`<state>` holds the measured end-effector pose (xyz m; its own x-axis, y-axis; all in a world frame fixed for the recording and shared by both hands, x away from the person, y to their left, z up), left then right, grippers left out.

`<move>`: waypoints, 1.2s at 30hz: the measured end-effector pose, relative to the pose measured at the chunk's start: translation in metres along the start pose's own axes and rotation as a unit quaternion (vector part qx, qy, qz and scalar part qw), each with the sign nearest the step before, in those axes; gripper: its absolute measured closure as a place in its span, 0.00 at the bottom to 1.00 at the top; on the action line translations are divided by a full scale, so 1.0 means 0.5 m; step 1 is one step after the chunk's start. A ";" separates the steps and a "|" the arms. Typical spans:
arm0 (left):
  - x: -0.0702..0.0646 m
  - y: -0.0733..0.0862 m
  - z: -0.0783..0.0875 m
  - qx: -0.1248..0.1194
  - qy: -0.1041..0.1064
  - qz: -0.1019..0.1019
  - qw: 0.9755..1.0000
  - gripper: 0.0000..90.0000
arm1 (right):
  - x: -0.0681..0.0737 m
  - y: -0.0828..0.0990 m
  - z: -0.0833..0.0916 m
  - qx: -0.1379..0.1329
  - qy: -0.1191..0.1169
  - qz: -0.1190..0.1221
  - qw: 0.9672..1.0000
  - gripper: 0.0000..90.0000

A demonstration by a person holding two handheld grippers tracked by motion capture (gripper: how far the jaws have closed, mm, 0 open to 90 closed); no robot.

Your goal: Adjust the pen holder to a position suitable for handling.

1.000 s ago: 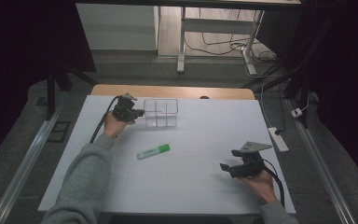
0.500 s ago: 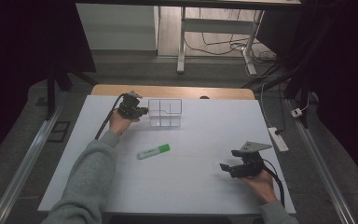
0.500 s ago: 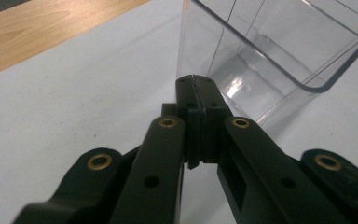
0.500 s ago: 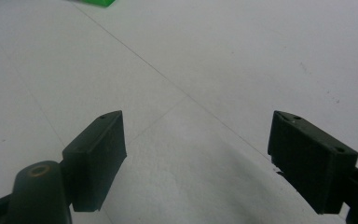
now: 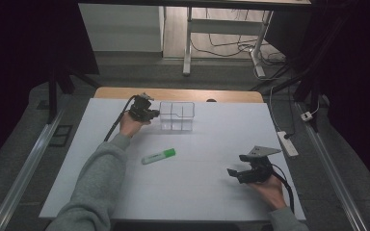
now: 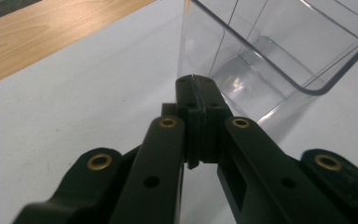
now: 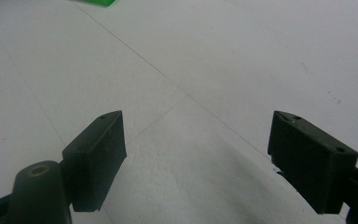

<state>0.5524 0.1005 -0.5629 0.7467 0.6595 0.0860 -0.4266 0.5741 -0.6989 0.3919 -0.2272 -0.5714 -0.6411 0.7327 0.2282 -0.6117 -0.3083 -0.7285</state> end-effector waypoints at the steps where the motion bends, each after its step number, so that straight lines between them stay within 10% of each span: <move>1: -0.001 0.000 0.000 0.000 0.000 -0.001 1.000 0.99 | 0.000 0.000 0.000 0.000 0.000 0.000 1.000 0.21; 22: -0.004 -0.004 0.001 -0.007 0.004 -0.006 1.000 0.99 | 0.000 0.003 -0.002 0.006 0.000 0.000 1.000 0.21; 36: -0.012 0.026 0.069 -0.017 -0.003 -0.015 1.000 0.91 | 0.000 0.001 0.002 0.001 0.000 0.001 1.000 0.21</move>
<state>0.5249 0.1209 -0.5480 0.7561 0.6448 0.1122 -0.3860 0.5778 -0.7192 0.3912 -0.2278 -0.5710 -0.6418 0.7326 0.2268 -0.6112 -0.3100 -0.7282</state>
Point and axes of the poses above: each handheld gripper's, and its own axes: z roughly backward along the jaws, y roughly out of its underside, x roughly to its left, the point moved 10 cm from there along -z, roughly forward along the jaws, and after that the axes turned 14 degrees about -z, right-handed, at the moved point
